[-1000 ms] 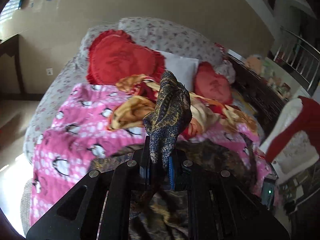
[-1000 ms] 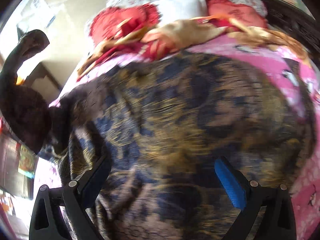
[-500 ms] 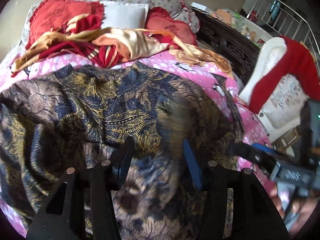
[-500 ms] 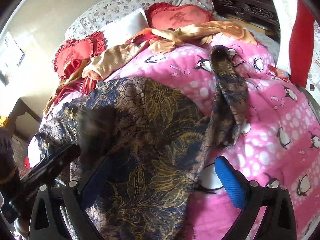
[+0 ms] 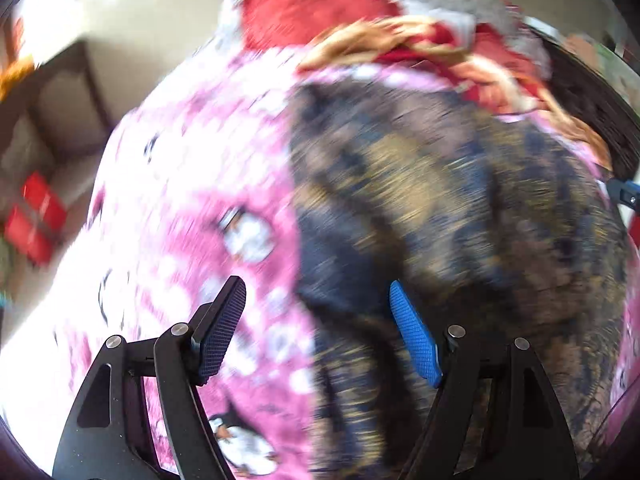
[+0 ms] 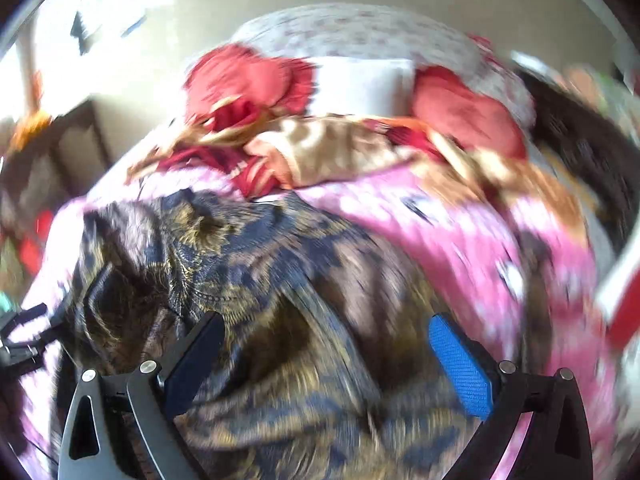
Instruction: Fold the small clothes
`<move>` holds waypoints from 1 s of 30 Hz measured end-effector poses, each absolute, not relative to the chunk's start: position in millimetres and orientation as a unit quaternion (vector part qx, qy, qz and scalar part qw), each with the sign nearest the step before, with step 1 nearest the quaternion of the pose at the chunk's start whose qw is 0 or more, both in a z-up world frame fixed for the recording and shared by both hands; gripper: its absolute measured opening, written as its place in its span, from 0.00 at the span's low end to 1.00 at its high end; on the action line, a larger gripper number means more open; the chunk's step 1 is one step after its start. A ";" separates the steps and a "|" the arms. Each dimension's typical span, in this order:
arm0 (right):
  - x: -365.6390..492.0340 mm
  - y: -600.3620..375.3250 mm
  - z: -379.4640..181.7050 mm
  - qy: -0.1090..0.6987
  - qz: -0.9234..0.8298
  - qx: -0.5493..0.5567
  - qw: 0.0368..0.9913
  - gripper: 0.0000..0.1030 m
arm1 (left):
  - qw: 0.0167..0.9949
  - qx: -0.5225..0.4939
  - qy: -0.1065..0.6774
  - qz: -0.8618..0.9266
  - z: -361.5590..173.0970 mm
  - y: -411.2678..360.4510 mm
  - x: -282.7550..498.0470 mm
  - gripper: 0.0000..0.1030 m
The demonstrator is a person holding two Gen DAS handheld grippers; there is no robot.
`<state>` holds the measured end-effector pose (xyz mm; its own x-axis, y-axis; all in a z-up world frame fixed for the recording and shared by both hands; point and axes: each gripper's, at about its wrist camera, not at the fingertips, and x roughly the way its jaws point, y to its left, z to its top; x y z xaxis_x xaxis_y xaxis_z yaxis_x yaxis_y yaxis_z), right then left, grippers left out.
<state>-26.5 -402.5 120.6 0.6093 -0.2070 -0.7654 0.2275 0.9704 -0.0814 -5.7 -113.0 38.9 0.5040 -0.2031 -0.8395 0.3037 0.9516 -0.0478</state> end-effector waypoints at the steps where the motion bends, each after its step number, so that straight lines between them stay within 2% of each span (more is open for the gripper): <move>1: -15.0 -401.0 115.9 0.437 -0.119 -0.007 0.892 0.98 | 0.861 0.047 0.486 -0.144 32.1 -109.2 -4.0 0.73; 2: -4.6 -399.9 109.9 0.449 -0.117 -0.023 0.886 0.92 | 0.859 0.040 0.490 -0.144 26.6 -107.0 -2.6 0.73; 4: 14.3 -401.4 92.7 0.477 -0.105 -0.039 0.872 0.65 | 0.863 0.041 0.484 -0.141 24.0 -109.1 -4.6 0.73; 5: 19.3 -403.2 84.6 0.491 -0.097 -0.036 0.865 0.39 | 0.864 0.046 0.481 -0.143 23.5 -111.2 -6.0 0.73; 6: 22.3 -406.1 76.8 0.502 -0.092 -0.027 0.859 0.28 | 0.864 0.050 0.479 -0.144 22.5 -114.0 -6.5 0.73; 7: 20.0 -406.8 77.5 0.497 -0.083 -0.017 0.864 0.22 | 0.864 0.054 0.479 -0.143 21.3 -118.6 -5.7 0.73; 8: 16.4 -407.8 81.5 0.490 -0.077 -0.004 0.868 0.10 | 0.864 0.056 0.479 -0.144 21.6 -118.5 -4.7 0.73; 9: 8.9 -410.4 91.5 0.476 -0.073 0.013 0.877 0.06 | 0.865 0.056 0.478 -0.145 22.1 -118.8 -5.1 0.73; 14: -36.0 -445.1 135.0 0.398 -0.141 0.076 0.903 0.06 | 0.869 0.034 0.474 -0.141 23.5 -115.5 -2.8 0.73; 18: -49.8 -480.6 121.1 0.423 -0.250 0.066 0.868 0.05 | 0.872 0.028 0.471 -0.131 22.7 -115.8 -4.3 0.73; 20: -52.2 -494.5 107.8 0.449 -0.250 0.102 0.851 0.05 | 0.873 0.028 0.470 -0.130 24.1 -114.9 -7.1 0.73; 22: -55.3 -489.3 114.2 0.434 -0.220 0.130 0.864 0.08 | 0.874 0.022 0.467 -0.130 27.2 -111.5 -9.9 0.73; 23: -53.2 -479.0 120.7 0.423 -0.196 0.125 0.875 0.18 | 0.876 0.019 0.466 -0.127 28.8 -109.0 -10.8 0.73; 24: -46.6 -459.9 127.8 0.417 -0.162 0.110 0.888 0.40 | 0.877 0.015 0.464 -0.124 29.9 -106.7 -10.9 0.73; 26: -28.9 -409.1 139.4 0.408 -0.068 0.080 0.907 0.65 | 0.878 0.007 0.463 -0.119 31.3 -102.1 -9.9 0.73; 30: 13.2 -321.5 143.2 0.409 0.074 0.060 0.907 0.65 | 0.877 -0.006 0.467 -0.116 29.4 -94.4 -7.6 0.73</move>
